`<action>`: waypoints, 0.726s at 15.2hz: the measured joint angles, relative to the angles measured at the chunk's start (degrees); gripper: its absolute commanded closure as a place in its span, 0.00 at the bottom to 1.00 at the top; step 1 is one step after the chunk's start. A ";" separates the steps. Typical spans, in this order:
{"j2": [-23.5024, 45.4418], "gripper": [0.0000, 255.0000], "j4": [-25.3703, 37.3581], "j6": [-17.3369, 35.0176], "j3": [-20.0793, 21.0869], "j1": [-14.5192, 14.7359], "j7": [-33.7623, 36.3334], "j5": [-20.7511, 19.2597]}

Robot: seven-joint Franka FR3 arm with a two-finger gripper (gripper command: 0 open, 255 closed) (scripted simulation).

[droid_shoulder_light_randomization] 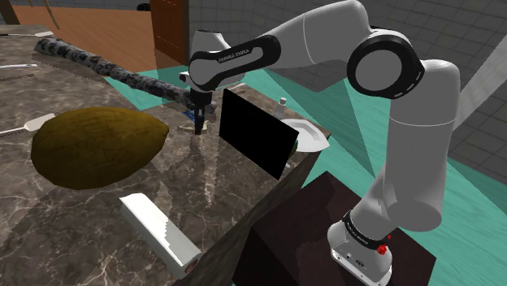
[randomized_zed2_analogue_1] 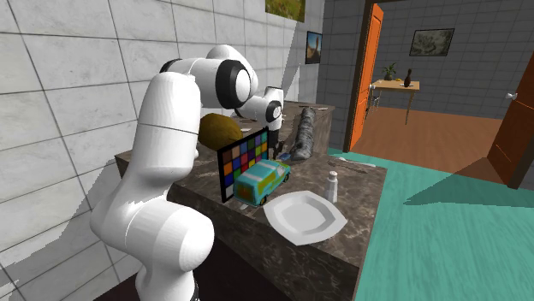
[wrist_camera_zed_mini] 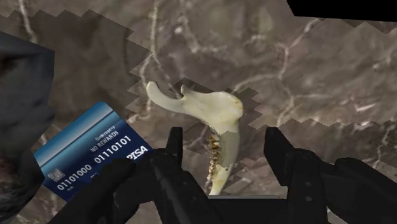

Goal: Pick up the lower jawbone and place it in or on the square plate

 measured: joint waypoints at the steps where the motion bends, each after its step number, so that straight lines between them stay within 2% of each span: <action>1: -0.12 1.00 0.12 0.08 -0.09 -0.07 0.00 -0.04; 11: -0.44 1.00 0.39 -0.72 -0.04 0.02 0.12 -0.06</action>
